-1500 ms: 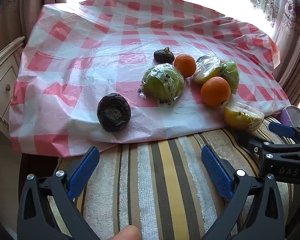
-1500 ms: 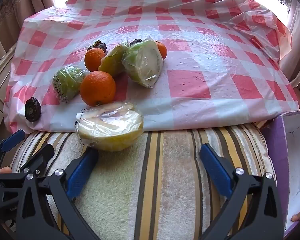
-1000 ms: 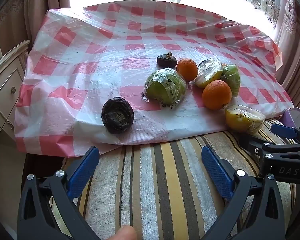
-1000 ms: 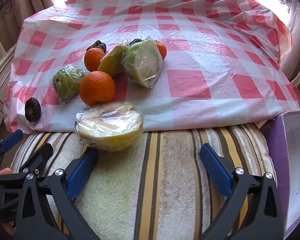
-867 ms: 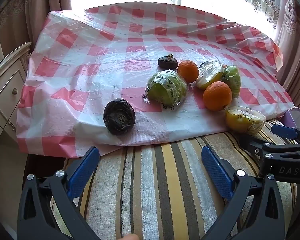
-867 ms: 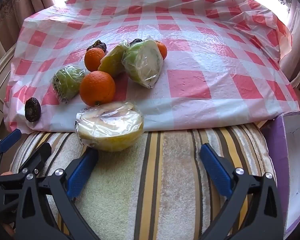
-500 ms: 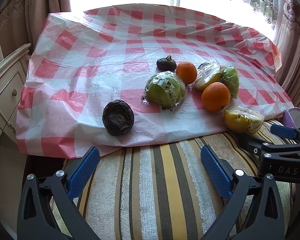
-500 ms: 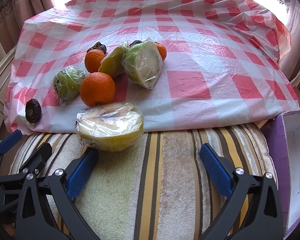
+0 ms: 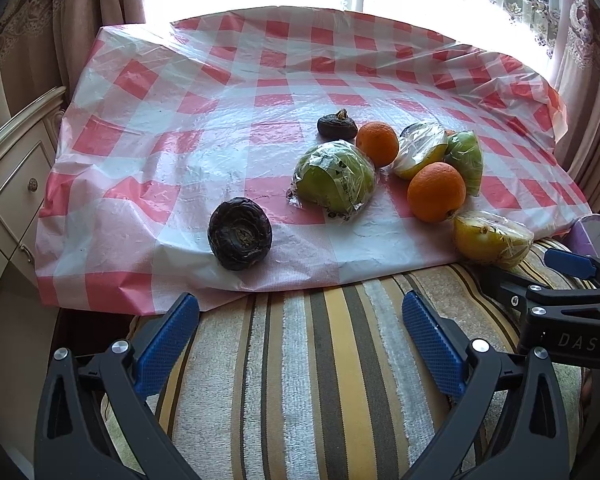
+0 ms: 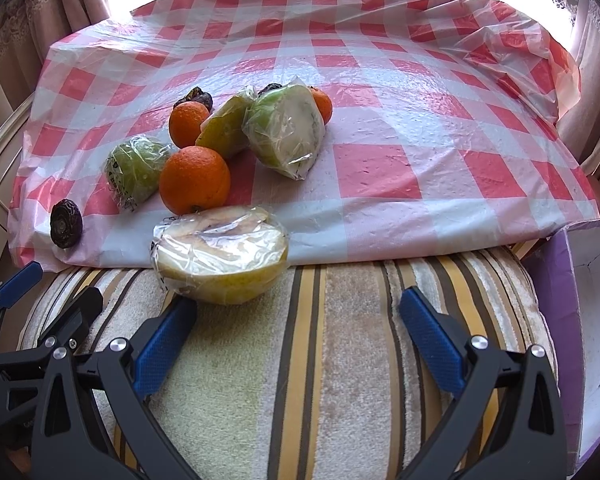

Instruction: Organize fruits

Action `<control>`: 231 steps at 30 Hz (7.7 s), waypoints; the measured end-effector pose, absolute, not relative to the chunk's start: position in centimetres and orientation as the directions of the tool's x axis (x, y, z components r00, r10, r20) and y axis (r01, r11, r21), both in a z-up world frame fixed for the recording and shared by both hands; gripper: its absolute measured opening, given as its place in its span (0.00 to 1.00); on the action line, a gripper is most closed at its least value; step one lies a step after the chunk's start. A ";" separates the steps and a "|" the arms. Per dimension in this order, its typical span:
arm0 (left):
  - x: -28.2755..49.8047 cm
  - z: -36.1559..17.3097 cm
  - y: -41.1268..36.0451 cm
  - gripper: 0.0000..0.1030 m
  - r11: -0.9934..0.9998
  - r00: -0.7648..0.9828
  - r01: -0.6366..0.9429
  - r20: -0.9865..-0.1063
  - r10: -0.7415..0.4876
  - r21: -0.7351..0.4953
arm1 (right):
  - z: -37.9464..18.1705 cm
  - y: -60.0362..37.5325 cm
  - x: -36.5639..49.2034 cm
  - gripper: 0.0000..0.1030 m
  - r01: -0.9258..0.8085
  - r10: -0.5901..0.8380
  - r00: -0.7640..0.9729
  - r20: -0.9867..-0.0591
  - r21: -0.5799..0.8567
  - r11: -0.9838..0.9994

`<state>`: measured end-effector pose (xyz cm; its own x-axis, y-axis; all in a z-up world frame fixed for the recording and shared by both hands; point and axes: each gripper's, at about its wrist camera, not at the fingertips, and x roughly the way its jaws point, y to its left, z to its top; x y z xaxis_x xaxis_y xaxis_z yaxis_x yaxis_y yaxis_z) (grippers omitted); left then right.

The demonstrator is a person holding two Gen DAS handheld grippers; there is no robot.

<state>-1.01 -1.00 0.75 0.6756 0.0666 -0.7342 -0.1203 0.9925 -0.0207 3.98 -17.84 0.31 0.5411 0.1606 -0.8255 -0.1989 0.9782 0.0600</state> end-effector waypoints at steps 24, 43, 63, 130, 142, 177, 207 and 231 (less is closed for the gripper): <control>-1.1 0.7 -0.9 0.95 0.993 0.677 -0.119 -0.733 0.066 -0.020 | 0.3 -17.8 4.0 0.99 -0.199 0.161 0.542 -0.825 0.060 0.978; -1.1 0.6 -0.9 0.95 0.993 0.679 -0.118 -0.731 0.066 -0.019 | 0.3 -17.8 4.0 0.99 -0.200 0.160 0.542 -0.825 0.059 0.978; 0.2 2.4 2.8 0.66 0.985 0.731 -0.132 -0.683 0.018 -0.115 | 2.8 -18.8 3.2 0.99 -0.345 0.385 0.544 -0.746 0.219 0.913; 3.3 6.8 -30.4 0.34 0.806 0.693 0.551 -0.658 -0.296 0.217 | 4.1 -47.4 2.0 0.61 0.106 0.140 0.706 -0.694 0.299 0.948; 4.2 3.1 -41.0 0.34 0.662 0.524 0.733 -0.750 -0.404 0.156 | -0.8 -54.0 3.2 0.61 0.306 -0.048 0.564 -0.825 0.155 0.939; 4.5 -6.5 -45.8 0.40 0.507 0.293 0.846 -0.937 -0.188 0.163 | -7.2 -54.9 9.8 0.66 0.150 -0.185 0.265 -0.946 -0.149 0.977; 3.2 5.7 -36.8 0.85 0.718 0.644 0.683 -0.574 -0.505 0.135 | 5.4 -57.1 2.9 0.92 0.418 -0.289 0.708 -0.644 0.052 0.907; 4.3 7.7 -11.3 0.86 0.975 0.833 0.213 -0.508 -0.219 -0.070 | 6.9 -35.3 5.8 0.97 0.002 0.079 0.819 -0.569 0.139 0.990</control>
